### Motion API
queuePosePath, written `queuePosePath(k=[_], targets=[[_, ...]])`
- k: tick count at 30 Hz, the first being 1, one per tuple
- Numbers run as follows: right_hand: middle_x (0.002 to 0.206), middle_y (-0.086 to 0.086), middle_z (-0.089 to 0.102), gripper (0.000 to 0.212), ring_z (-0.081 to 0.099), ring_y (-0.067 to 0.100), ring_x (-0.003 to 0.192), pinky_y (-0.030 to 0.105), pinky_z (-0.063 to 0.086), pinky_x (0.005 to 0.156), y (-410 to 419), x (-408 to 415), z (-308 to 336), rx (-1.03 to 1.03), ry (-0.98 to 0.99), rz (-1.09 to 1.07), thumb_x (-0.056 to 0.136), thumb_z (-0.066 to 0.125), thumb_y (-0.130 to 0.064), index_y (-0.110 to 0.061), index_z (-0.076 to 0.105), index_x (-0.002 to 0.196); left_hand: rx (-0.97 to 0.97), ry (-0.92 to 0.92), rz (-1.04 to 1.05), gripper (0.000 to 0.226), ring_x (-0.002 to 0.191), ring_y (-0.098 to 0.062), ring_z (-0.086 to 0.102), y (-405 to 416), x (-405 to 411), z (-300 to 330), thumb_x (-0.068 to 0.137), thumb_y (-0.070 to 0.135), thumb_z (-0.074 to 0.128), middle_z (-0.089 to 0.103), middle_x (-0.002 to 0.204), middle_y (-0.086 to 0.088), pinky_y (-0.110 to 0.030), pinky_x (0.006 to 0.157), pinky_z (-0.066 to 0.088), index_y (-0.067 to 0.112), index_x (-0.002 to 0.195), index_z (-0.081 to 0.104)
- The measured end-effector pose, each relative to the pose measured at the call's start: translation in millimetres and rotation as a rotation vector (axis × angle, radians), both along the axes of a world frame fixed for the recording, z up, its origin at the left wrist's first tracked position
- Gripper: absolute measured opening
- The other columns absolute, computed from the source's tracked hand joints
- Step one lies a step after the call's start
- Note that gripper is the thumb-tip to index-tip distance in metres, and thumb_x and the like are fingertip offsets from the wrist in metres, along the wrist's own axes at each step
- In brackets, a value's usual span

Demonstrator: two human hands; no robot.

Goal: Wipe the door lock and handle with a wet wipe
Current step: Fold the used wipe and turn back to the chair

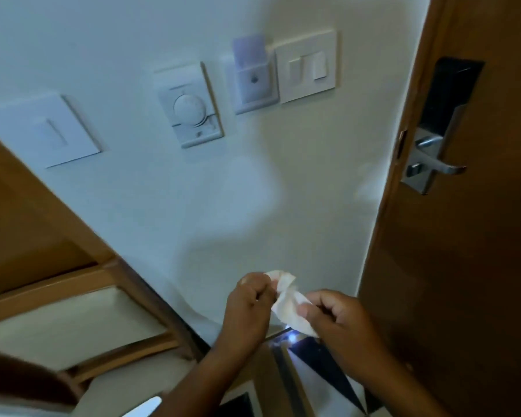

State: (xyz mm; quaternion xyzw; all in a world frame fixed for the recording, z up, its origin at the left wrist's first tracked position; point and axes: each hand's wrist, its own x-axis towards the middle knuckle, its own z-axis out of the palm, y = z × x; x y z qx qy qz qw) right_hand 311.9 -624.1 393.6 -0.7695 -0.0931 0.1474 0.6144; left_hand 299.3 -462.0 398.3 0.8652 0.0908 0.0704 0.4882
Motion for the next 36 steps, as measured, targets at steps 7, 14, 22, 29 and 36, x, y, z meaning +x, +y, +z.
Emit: queuePosePath(k=[7,14,22,29,36], targets=[[0.091,0.003,0.069,0.013,0.068,0.023,0.085,0.035,0.059,0.071,87.2,-30.6,-32.5,0.051,0.026,-0.123,0.081,0.074,-0.011,-0.022,0.067,0.082,-0.078,0.031,0.080,0.020,0.060,-0.001,0.063,65.9,-96.7,-21.7,0.074,0.011,0.082,0.069,0.063,0.007,-0.011,0.060,0.046,0.025,0.062,0.072],[0.086,-0.016,0.073,0.019,0.069,0.005,0.082,0.022,0.057,0.077,225.8,-141.0,-66.0,0.016,0.192,0.006,0.095,0.056,-0.020,-0.029,0.072,0.090,-0.541,0.132,0.334,0.032,0.070,-0.024,0.075,197.5,-192.2,-59.8,0.075,-0.008,0.074,0.077,0.074,-0.011,-0.033,0.063,0.062,0.017,0.092,0.063],[0.082,0.005,0.076,0.025,0.072,0.018,0.076,0.022,0.058,0.065,342.3,-234.3,-139.5,-0.139,0.275,0.065,0.083,0.069,0.000,-0.024,0.074,0.086,-0.452,0.391,0.081,0.036,0.076,0.001,0.068,334.3,-279.7,-140.6,0.087,0.003,0.066,0.075,0.076,0.021,-0.015,0.071,0.056,0.037,0.086,0.075],[0.073,-0.005,0.062,0.019,0.061,0.003,0.079,0.017,0.049,0.069,376.9,-273.8,-281.1,-0.488,0.144,-0.039,0.071,0.077,0.005,-0.013,0.071,0.071,-0.279,0.647,0.058,0.008,0.079,-0.005,0.067,360.5,-288.9,-252.6,0.081,0.016,0.072,0.073,0.084,0.007,-0.014,0.068,0.045,0.023,0.085,0.075],[0.082,0.002,0.063,0.015,0.061,0.001,0.074,-0.001,0.042,0.074,385.1,-256.8,-376.4,-0.534,0.120,-0.121,0.078,0.069,0.008,-0.007,0.070,0.083,-0.023,0.663,0.024,0.012,0.069,-0.011,0.055,354.7,-256.1,-360.4,0.080,0.010,0.074,0.068,0.081,-0.004,-0.019,0.057,0.037,0.017,0.077,0.065]])
